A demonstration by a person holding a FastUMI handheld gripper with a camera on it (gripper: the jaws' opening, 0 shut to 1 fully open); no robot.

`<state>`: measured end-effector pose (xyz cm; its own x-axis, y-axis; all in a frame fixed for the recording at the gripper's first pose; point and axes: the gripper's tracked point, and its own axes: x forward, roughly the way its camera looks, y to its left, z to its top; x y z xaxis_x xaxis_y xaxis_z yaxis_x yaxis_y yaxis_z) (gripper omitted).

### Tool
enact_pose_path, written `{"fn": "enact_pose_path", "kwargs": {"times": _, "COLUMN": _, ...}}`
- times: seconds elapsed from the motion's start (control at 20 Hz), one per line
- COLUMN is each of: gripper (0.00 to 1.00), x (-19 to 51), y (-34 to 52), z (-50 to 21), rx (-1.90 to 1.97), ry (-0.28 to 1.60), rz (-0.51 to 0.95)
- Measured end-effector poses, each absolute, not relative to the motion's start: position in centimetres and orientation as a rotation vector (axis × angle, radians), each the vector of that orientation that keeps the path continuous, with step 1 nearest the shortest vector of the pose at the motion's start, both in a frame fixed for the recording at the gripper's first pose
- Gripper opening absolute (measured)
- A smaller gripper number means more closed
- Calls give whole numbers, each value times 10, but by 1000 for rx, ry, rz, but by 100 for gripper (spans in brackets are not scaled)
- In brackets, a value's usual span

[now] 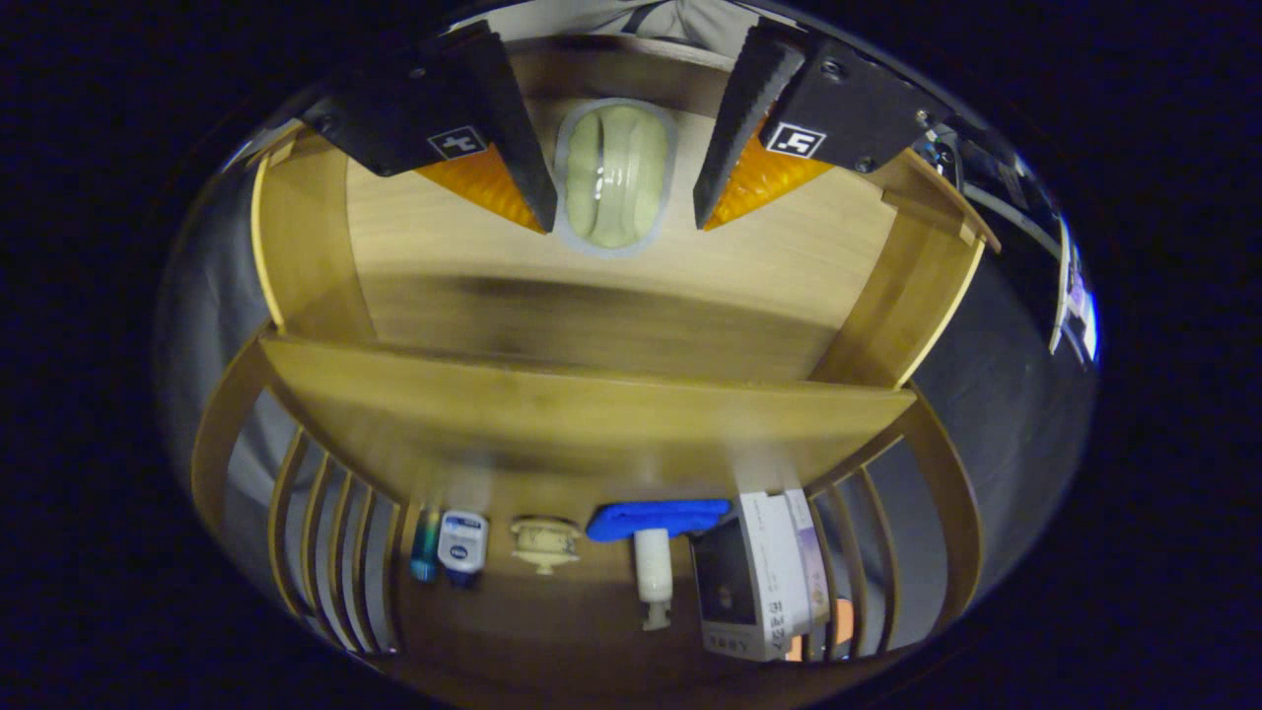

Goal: Pull open the drawer, take out the items inside it, and place them on the countertop above the cabinet.

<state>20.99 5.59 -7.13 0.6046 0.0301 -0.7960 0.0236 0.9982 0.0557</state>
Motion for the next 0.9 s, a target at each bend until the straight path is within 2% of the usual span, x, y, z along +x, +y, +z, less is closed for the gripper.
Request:
{"fn": "enact_pose_path", "kwargs": {"times": 0.2, "gripper": 83, "x": 215, "y": 49, "z": -86, "rx": 45, "ry": 978, "rz": -25}}
{"fn": "enact_pose_path", "kwargs": {"times": 0.35, "gripper": 71, "x": 210, "y": 51, "z": -93, "rx": 37, "ry": 1005, "rz": -2}}
{"fn": "enact_pose_path", "kwargs": {"times": 0.6, "gripper": 22, "x": 209, "y": 52, "z": -100, "rx": 38, "ry": 1006, "rz": 4}}
{"fn": "enact_pose_path", "kwargs": {"times": 0.9, "gripper": 17, "x": 215, "y": 53, "z": -72, "rx": -6, "ry": 913, "rz": 42}}
